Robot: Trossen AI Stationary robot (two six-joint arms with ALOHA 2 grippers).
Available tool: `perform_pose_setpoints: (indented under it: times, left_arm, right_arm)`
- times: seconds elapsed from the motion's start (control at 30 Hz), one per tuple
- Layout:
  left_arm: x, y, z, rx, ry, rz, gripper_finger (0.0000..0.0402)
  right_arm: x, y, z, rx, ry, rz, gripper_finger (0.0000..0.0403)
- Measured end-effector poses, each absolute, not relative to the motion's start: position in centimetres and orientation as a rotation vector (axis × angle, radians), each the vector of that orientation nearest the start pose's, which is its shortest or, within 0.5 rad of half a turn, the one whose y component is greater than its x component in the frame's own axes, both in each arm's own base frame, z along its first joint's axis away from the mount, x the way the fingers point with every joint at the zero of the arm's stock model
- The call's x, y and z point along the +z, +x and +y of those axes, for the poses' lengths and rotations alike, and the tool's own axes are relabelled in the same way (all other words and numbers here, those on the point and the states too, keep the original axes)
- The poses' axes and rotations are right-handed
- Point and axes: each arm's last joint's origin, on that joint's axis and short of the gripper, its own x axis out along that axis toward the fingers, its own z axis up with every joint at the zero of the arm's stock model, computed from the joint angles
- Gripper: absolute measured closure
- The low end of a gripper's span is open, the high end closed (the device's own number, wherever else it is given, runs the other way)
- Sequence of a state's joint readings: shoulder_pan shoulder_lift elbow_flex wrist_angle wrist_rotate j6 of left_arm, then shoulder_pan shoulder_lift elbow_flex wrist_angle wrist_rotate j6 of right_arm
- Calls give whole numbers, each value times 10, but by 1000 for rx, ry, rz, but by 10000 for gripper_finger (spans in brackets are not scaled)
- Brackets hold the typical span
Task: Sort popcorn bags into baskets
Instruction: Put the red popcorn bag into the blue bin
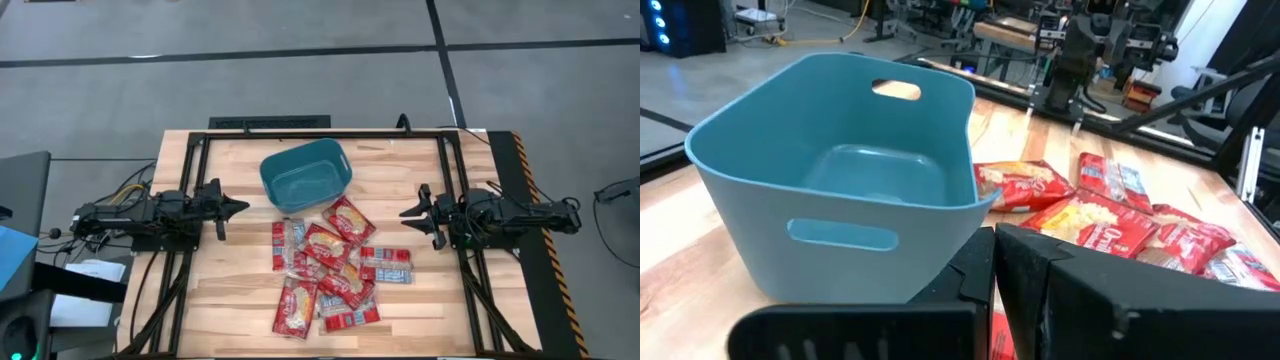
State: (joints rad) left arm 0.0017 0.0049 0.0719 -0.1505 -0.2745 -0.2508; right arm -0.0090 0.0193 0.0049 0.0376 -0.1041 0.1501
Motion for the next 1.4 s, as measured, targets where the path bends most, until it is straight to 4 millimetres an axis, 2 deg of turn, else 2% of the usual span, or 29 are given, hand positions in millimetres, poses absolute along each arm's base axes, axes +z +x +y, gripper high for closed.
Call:
perform_pose_setpoints:
  times: [0.4, 0.57, 0.63, 1.1, 1.3, 1.4]
  left_arm:
    - [173, 92, 8, 286, -227, 50, 401]
    - [177, 92, 11, 381, 21, 38, 401]
    - [178, 91, 11, 395, 44, 26, 401]
    - [180, 92, 11, 378, -491, -86, 401]
    - [182, 90, 13, 445, -725, -187, 401]
    - [182, 89, 15, 502, -790, -221, 401]
  right_arm:
    - [167, 98, 2, 97, 149, -16, 280]
    - [167, 98, 2, 97, 148, -16, 280]
    - [167, 98, 2, 97, 148, -16, 280]
    - [167, 98, 2, 95, 148, -16, 280]
    - [168, 98, 2, 90, 151, -25, 280]
    - [173, 98, 2, 93, 244, -71, 280]
